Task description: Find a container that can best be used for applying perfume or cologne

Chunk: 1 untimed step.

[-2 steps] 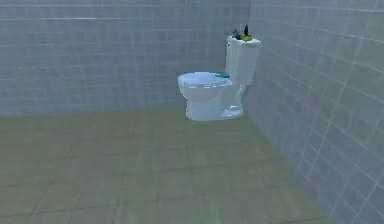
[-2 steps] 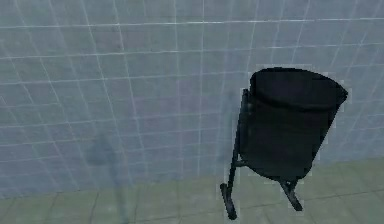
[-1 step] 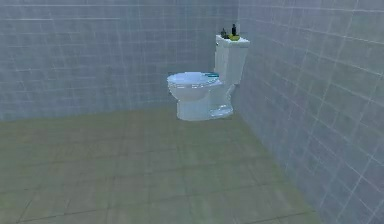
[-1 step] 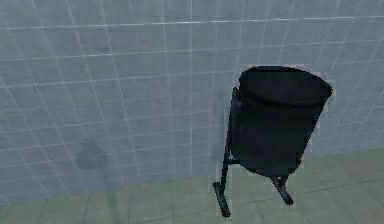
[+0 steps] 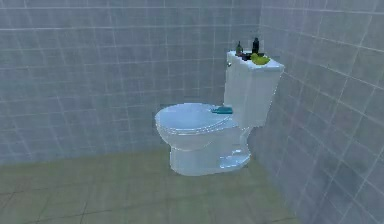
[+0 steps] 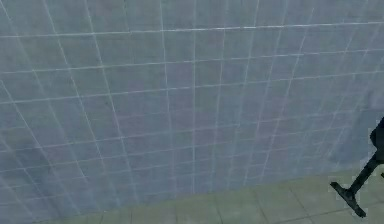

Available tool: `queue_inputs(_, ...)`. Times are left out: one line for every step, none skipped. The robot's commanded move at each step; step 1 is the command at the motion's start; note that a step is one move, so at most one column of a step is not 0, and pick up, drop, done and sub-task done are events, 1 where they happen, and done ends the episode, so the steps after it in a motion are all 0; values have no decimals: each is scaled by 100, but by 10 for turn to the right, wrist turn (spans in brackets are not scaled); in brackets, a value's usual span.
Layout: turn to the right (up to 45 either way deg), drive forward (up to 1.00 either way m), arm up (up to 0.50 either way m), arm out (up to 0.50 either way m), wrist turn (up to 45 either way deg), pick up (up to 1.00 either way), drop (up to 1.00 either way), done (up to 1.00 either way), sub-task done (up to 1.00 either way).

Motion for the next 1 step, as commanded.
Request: queue_inputs(0, 70, 0, 0, 0, 0, 0, 0, 0)
